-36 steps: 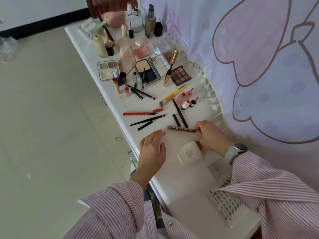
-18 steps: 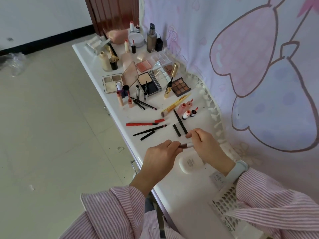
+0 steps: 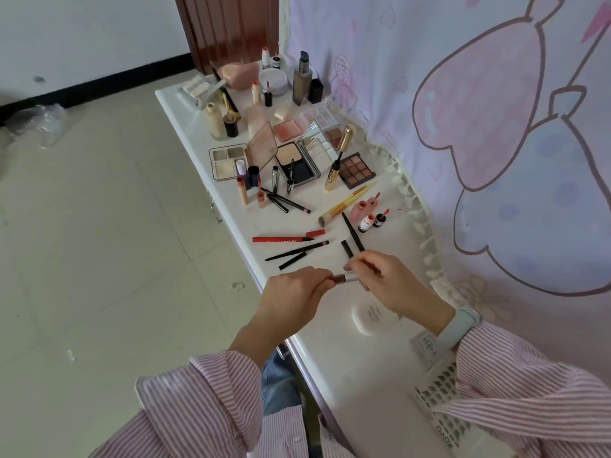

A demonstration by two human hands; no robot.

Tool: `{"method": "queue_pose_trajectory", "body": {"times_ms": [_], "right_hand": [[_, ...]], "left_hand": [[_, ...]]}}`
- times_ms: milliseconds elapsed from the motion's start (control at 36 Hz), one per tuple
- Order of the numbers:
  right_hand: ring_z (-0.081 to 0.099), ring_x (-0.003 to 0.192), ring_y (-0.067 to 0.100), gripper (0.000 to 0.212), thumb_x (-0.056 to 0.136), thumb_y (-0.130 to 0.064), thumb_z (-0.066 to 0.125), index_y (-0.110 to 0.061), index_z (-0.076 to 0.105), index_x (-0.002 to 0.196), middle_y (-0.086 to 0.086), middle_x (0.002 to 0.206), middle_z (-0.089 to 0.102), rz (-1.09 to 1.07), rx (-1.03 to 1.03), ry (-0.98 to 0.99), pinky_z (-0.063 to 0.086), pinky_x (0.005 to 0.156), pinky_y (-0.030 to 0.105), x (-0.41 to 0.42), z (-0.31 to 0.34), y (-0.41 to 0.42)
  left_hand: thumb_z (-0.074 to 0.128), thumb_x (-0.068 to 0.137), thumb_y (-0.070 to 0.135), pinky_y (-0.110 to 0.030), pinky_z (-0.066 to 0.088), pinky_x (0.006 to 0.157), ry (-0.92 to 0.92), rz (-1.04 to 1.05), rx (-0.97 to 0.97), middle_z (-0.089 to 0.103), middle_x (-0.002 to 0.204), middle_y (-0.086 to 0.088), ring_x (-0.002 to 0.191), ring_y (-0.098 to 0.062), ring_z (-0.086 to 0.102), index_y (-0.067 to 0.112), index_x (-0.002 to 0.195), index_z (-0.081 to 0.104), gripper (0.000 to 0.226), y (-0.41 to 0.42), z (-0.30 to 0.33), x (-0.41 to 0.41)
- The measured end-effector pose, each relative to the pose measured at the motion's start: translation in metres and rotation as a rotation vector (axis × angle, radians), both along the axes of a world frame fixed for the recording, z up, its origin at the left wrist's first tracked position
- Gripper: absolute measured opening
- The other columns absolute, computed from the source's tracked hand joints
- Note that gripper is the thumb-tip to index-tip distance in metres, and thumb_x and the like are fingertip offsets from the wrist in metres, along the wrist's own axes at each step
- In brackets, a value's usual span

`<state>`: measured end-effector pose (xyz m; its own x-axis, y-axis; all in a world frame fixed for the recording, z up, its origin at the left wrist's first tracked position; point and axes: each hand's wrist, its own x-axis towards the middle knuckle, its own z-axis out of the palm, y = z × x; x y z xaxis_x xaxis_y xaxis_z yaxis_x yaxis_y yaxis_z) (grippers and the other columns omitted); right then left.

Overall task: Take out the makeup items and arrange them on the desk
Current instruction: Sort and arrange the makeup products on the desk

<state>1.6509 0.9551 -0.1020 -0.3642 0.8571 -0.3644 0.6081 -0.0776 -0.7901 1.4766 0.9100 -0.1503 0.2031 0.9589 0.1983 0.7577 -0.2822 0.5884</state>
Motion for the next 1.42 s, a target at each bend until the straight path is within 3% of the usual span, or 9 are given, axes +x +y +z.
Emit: {"method": "queue_pose_trajectory", "body": {"times_ms": [111, 222, 306, 417, 611, 750, 944, 1222, 1417], "right_hand": [[0.052, 0.089, 0.005, 0.023, 0.092, -0.011, 0.050, -0.033, 0.052, 0.098, -0.012, 0.102, 0.055, 0.072, -0.037, 0.074, 0.044, 0.073, 0.018, 0.002, -0.004, -0.002], [0.054, 0.065, 0.004, 0.015, 0.096, -0.024, 0.044, -0.019, 0.057, 0.093, -0.006, 0.078, 0.060, 0.110, -0.007, -0.045, 0.044, 0.063, 0.016, -0.005, -0.001, -0.001], [0.054, 0.082, 0.006, 0.008, 0.095, -0.015, 0.046, -0.020, 0.051, 0.099, -0.008, 0.090, 0.056, 0.158, 0.070, -0.083, 0.041, 0.068, 0.008, -0.006, -0.004, -0.002], [0.047, 0.107, 0.003, 0.042, 0.092, -0.023, 0.053, -0.028, 0.036, 0.129, -0.014, 0.120, 0.044, 0.232, 0.019, -0.110, 0.040, 0.086, 0.014, -0.007, -0.008, -0.002], [0.045, 0.077, 0.001, 0.007, 0.096, -0.024, 0.043, -0.021, 0.047, 0.102, -0.013, 0.097, 0.046, 0.415, 0.175, -0.362, 0.035, 0.068, 0.020, -0.010, -0.007, 0.000], [0.050, 0.109, 0.008, 0.037, 0.095, -0.036, 0.042, -0.023, 0.039, 0.130, -0.011, 0.120, 0.051, 0.436, 0.207, -0.441, 0.041, 0.088, 0.027, -0.011, -0.003, -0.001], [0.048, 0.088, 0.010, 0.020, 0.098, -0.032, 0.037, -0.020, 0.054, 0.100, -0.010, 0.095, 0.051, 0.487, 0.304, -0.491, 0.036, 0.071, 0.022, -0.006, -0.006, 0.004], [0.033, 0.092, 0.011, 0.025, 0.094, -0.027, 0.049, -0.014, 0.065, 0.107, -0.007, 0.095, 0.036, 0.381, 0.439, -0.598, 0.036, 0.090, 0.031, 0.028, -0.008, 0.024], [0.050, 0.081, 0.013, 0.018, 0.093, -0.020, 0.052, -0.009, 0.062, 0.103, -0.002, 0.084, 0.052, -0.058, 0.239, -0.307, 0.034, 0.071, 0.019, 0.036, -0.012, 0.025]], "left_hand": [[0.035, 0.091, 0.038, -0.024, 0.040, 0.039, 0.002, 0.042, 0.005, 0.061, 0.066, 0.008, 0.050, -0.012, 0.055, 0.021, 0.092, 0.068, 0.038, 0.000, -0.001, -0.007], [0.036, 0.091, 0.037, -0.017, 0.028, 0.037, 0.046, 0.027, 0.027, 0.058, 0.062, 0.009, 0.046, -0.010, 0.052, 0.022, 0.088, 0.068, 0.035, -0.002, -0.002, -0.010], [0.036, 0.091, 0.036, -0.010, 0.019, 0.040, 0.063, 0.041, 0.026, 0.056, 0.060, 0.009, 0.043, -0.009, 0.049, 0.022, 0.086, 0.068, 0.035, -0.004, -0.003, -0.012], [0.037, 0.090, 0.035, -0.008, 0.017, 0.040, 0.070, 0.058, 0.020, 0.056, 0.059, 0.010, 0.042, -0.007, 0.047, 0.020, 0.087, 0.069, 0.035, -0.006, -0.004, -0.016], [0.038, 0.089, 0.035, -0.006, 0.009, 0.042, 0.091, 0.045, -0.002, 0.053, 0.056, 0.010, 0.040, -0.006, 0.042, 0.021, 0.082, 0.069, 0.034, -0.009, -0.006, -0.018], [0.037, 0.089, 0.036, -0.008, 0.013, 0.042, 0.082, 0.052, -0.013, 0.054, 0.058, 0.010, 0.041, -0.007, 0.045, 0.022, 0.083, 0.068, 0.034, -0.010, -0.007, -0.019], [0.037, 0.090, 0.037, -0.007, 0.016, 0.040, 0.084, 0.030, -0.037, 0.055, 0.058, 0.010, 0.040, -0.008, 0.046, 0.021, 0.082, 0.069, 0.036, -0.011, -0.009, -0.024], [0.039, 0.092, 0.038, -0.010, 0.024, 0.041, 0.078, 0.105, -0.105, 0.060, 0.065, 0.008, 0.045, -0.009, 0.050, 0.018, 0.090, 0.069, 0.036, -0.013, -0.014, -0.042], [0.049, 0.095, 0.010, -0.008, 0.043, 0.059, -0.487, 0.446, -0.335, 0.063, 0.077, 0.008, 0.066, -0.005, 0.060, 0.015, 0.098, 0.059, 0.011, -0.014, -0.012, -0.049]]}}
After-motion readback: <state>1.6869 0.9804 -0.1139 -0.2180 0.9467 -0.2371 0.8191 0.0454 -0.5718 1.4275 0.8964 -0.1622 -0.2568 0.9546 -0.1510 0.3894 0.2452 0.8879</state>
